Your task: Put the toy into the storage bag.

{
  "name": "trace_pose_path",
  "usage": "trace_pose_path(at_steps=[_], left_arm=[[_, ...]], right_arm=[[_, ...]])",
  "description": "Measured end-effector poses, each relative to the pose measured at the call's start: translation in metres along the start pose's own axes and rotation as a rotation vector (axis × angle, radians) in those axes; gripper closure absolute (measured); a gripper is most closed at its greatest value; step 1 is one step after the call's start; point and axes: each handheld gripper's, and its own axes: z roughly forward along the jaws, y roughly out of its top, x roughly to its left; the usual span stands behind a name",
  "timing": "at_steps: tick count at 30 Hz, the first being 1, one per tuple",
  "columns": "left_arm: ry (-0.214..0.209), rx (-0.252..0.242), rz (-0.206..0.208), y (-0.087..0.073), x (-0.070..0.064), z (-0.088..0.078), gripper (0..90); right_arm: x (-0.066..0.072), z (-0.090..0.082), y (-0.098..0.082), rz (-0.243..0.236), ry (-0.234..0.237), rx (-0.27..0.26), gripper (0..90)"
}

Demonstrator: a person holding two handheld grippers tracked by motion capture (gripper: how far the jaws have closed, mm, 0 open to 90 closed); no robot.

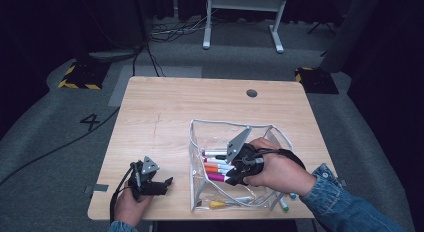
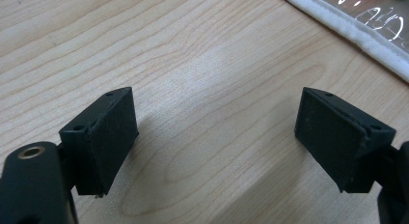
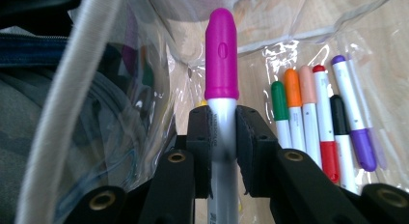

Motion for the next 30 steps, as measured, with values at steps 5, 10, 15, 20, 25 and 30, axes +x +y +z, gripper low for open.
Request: trace_pose_path(at_steps=[5,10,15,20,25,30], left_arm=[[-0.001,0.000,0.000,0.000,0.000,0.000,15.1],[-0.001,0.000,-0.001,0.000,0.000,0.000,15.1],[0.000,-0.002,-0.003,0.000,0.000,0.000,15.1],[-0.001,0.000,-0.001,0.000,0.000,0.000,15.1],[-0.001,0.000,-0.001,0.000,0.000,0.000,15.1],[0.000,0.000,0.000,0.000,0.000,0.000,15.1]], right_arm=[[-0.002,0.014,0.001,0.004,0.016,0.048,77.1],[-0.004,0.023,0.000,0.002,0.025,0.073,77.1],[-0.006,0.033,-0.005,0.013,0.045,0.101,77.1],[-0.008,0.045,-0.008,0.006,0.063,0.137,77.1],[-0.010,0.055,-0.009,0.002,0.079,0.187,77.1],[-0.010,0.063,-0.009,-0.021,0.094,0.221,77.1]])
